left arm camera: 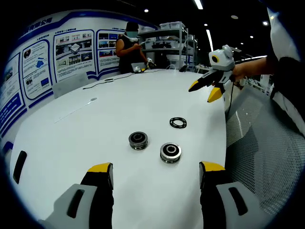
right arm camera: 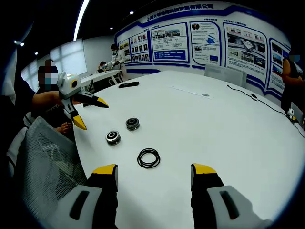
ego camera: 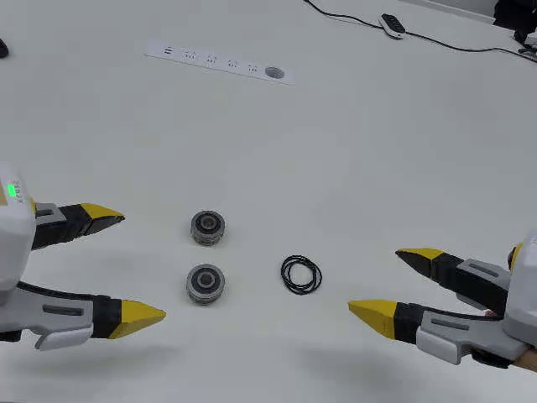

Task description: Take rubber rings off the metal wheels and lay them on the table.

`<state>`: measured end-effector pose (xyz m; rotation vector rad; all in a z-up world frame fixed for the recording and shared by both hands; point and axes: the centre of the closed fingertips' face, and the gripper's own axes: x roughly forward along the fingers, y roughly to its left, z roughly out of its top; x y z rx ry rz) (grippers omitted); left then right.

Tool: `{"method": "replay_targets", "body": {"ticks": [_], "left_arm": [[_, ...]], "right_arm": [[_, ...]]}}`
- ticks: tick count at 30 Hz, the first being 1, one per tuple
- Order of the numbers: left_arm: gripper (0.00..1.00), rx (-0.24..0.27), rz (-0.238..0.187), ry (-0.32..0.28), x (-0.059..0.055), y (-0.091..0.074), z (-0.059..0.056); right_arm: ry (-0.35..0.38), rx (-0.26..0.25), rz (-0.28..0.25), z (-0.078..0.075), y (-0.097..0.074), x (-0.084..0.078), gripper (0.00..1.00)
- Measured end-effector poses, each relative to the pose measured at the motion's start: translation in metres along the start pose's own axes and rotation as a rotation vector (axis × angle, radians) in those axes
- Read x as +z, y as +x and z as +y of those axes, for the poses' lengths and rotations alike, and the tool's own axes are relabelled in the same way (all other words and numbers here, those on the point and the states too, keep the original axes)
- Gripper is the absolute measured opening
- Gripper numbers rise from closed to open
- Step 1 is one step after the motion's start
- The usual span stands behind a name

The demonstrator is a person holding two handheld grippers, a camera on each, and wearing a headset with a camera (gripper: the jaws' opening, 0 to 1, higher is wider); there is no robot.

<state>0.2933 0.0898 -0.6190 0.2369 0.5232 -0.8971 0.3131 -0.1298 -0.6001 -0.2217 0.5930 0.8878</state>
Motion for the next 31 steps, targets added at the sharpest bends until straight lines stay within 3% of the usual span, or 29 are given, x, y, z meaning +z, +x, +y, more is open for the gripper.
{"method": "replay_targets", "body": {"ticks": [6, 19, 31], "left_arm": [[0.86, 0.013, 0.002, -0.031, -0.009, -0.002, 0.003], [0.89, 0.008, 0.019, -0.029, -0.022, 0.001, -0.002], [0.87, 0.015, 0.003, -0.027, -0.018, -0.003, 0.000]], "right_arm": [[-0.085, 0.033, 0.087, 0.006, 0.005, -0.009, 0.71], [-0.106, 0.057, 0.062, 0.008, 0.018, 0.012, 0.73], [-0.128, 0.076, 0.078, 0.016, 0.022, 0.014, 0.73]]}}
